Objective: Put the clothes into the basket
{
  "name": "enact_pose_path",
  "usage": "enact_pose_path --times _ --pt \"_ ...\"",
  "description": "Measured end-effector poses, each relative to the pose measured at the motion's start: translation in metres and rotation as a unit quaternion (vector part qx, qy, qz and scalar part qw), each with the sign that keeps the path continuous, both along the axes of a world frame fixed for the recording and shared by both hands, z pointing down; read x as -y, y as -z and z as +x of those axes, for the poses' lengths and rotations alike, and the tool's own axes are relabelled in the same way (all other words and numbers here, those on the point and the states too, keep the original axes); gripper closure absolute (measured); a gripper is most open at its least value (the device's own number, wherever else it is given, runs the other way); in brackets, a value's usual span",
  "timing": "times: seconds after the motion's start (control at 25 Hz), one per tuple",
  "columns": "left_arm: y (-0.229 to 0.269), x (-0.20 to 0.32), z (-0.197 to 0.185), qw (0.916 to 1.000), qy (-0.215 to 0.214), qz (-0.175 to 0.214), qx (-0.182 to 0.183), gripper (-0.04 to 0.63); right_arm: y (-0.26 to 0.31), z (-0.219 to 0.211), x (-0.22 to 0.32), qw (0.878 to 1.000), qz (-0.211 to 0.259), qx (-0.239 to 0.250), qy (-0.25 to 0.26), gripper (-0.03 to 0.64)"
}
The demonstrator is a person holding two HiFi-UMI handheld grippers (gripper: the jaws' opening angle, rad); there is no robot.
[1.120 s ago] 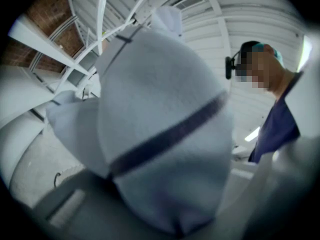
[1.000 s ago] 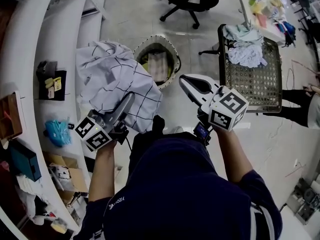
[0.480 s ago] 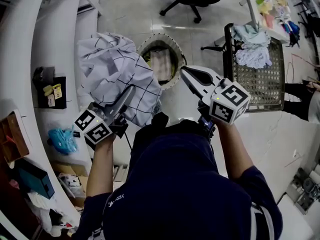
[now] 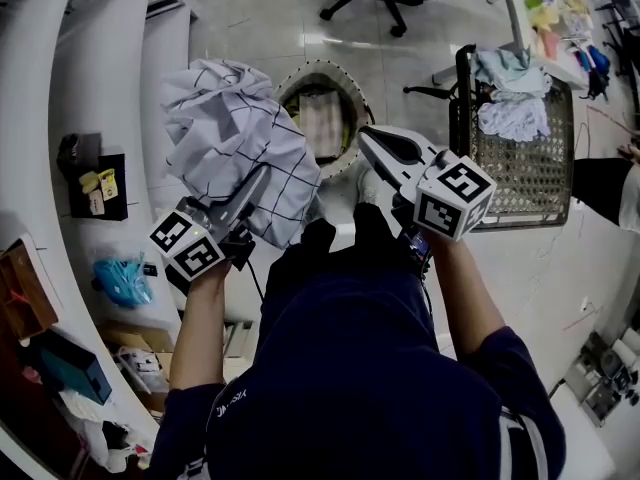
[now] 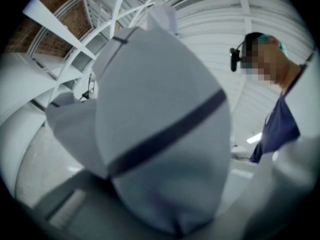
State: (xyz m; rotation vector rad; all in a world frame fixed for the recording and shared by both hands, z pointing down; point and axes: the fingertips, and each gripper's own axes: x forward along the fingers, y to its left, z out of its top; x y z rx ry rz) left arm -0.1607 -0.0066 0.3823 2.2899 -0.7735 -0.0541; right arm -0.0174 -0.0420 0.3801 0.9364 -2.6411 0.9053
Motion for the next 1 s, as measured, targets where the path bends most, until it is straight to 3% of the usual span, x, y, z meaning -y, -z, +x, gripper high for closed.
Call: enact_pose_path --times 0.64,1.0 --pt "-0.081 0.033 0.044 0.9973 0.028 -0.064 0.024 0.540 -0.069 0.022 0.039 0.997 -0.052 -0.006 0.051 0.607" --pt "-0.147 0.052 0.070 0.9923 0.015 -0.115 0.043 0.540 -0.102 0.046 0.059 0.995 -0.082 -0.020 0.058 0.607"
